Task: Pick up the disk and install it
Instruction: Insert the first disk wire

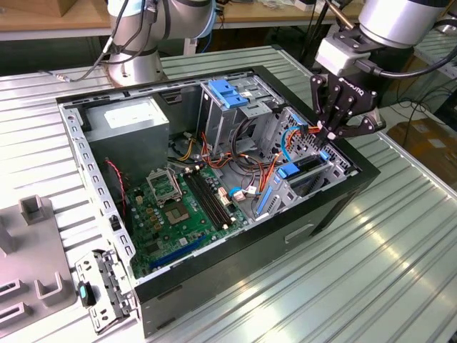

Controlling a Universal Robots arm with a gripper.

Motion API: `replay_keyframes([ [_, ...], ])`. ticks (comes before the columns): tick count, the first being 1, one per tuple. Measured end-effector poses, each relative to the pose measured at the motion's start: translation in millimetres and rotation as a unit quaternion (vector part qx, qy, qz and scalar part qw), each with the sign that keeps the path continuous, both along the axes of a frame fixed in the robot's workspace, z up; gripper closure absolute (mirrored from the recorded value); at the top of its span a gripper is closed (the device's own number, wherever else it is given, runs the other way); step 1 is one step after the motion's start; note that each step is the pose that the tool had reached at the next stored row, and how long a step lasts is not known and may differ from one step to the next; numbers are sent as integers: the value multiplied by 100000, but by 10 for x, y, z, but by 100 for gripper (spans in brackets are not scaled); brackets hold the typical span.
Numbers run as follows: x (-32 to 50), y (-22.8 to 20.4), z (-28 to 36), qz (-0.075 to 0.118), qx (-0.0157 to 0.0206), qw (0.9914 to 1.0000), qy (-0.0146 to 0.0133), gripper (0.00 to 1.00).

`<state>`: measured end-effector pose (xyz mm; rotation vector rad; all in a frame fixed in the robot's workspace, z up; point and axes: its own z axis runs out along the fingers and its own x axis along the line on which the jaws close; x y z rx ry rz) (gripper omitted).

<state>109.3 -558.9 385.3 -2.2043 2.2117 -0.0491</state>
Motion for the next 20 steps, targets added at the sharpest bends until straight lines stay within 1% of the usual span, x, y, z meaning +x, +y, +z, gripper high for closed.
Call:
replay_keyframes([
  [1,51,0,-1,435,3,99999,-1,88],
  [3,79,0,-1,1197,-3,99993,2,88],
  [6,113,0,-4,3435,-1,99941,1,88],
  [8,146,0,-5,4109,3,99916,1,88],
  [10,208,5,-6,4762,3,99887,-1,88],
  [11,225,9,-6,4899,7,99880,-2,88],
  [13,267,27,-6,5254,1,99862,0,88],
  [15,292,51,-6,5509,5,99848,-1,88],
  [16,308,71,-6,5721,3,99836,-1,88],
  [17,325,105,-6,5944,2,99823,-1,88],
  [18,341,129,-7,6058,11,99816,-1,88],
  [20,364,155,-6,6170,2,99809,-1,88],
])
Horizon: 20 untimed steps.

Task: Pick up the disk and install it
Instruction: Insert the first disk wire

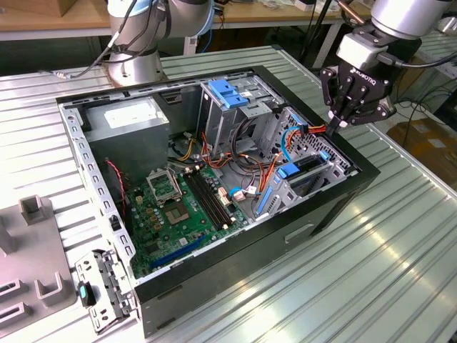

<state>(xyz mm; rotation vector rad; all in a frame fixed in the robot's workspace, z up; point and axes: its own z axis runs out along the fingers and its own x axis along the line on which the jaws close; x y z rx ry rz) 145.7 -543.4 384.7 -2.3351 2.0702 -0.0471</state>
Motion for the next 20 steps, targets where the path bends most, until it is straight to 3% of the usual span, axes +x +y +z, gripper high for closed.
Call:
replay_keyframes([
  [9,138,97,-8,951,9,99995,1,88],
  [12,146,101,-12,2915,-17,99958,8,88],
  [14,147,102,-25,6050,3,99817,8,88],
  [17,147,102,-36,8636,-2,99626,7,88],
  [18,149,101,-41,10217,-10,99477,8,88],
  [19,169,112,-45,11356,7,99353,8,88],
  [20,189,155,-45,11407,1,99347,5,88],
])
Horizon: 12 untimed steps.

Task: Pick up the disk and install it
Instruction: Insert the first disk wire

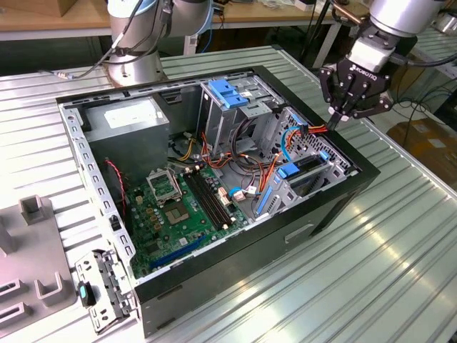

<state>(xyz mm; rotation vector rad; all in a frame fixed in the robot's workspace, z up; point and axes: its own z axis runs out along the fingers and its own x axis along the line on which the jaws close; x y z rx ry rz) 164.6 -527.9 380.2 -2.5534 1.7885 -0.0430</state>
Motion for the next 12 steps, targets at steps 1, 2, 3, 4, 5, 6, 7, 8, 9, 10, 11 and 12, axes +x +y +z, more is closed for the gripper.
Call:
replay_keyframes([
  [1,12,56,0,34,-9,100000,0,88],
  [2,12,67,0,905,-1,99996,1,88],
  [3,12,67,-1,1713,0,99985,2,88],
  [4,12,67,-1,2643,-6,99965,1,88],
  [5,12,68,-1,3875,-8,99925,2,88],
  [6,12,68,-1,4850,-4,99882,0,87],
  [7,12,67,-2,5938,-6,99824,0,81],
  [8,13,68,-2,6921,-10,99760,0,81],
  [9,12,67,-3,8847,-4,99608,0,69],
  [10,13,67,-3,9635,-8,99535,1,69],
  [11,13,68,-5,10585,-6,99438,1,69],
  [12,13,67,-6,11504,-8,99336,1,63],
])
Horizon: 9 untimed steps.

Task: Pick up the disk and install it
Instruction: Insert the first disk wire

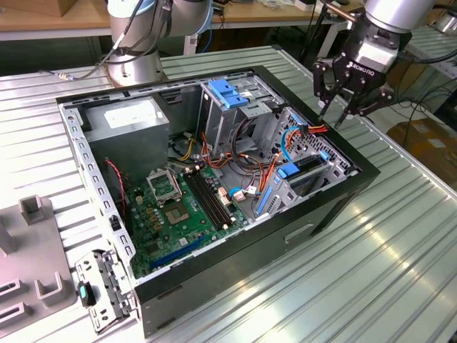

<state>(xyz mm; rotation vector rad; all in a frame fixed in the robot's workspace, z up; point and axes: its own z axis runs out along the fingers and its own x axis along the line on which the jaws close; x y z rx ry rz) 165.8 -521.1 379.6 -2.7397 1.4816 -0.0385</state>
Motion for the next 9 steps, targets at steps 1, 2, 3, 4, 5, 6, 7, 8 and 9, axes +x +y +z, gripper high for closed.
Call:
replay_keyframes([
  [1,0,0,-3,902,4,99996,0,57],
  [2,1,0,-11,2398,4,99971,1,51],
  [3,1,0,-17,3270,6,99947,-1,51],
  [4,1,0,-24,4248,1,99910,-1,51],
  [5,1,0,-31,5148,4,99867,0,51],
  [6,1,0,-38,6074,3,99815,-1,51],
  [7,1,0,-49,7404,2,99725,-2,51],
  [8,1,0,-56,8251,3,99659,-1,51],
  [9,1,0,-67,9635,4,99535,0,51],
])
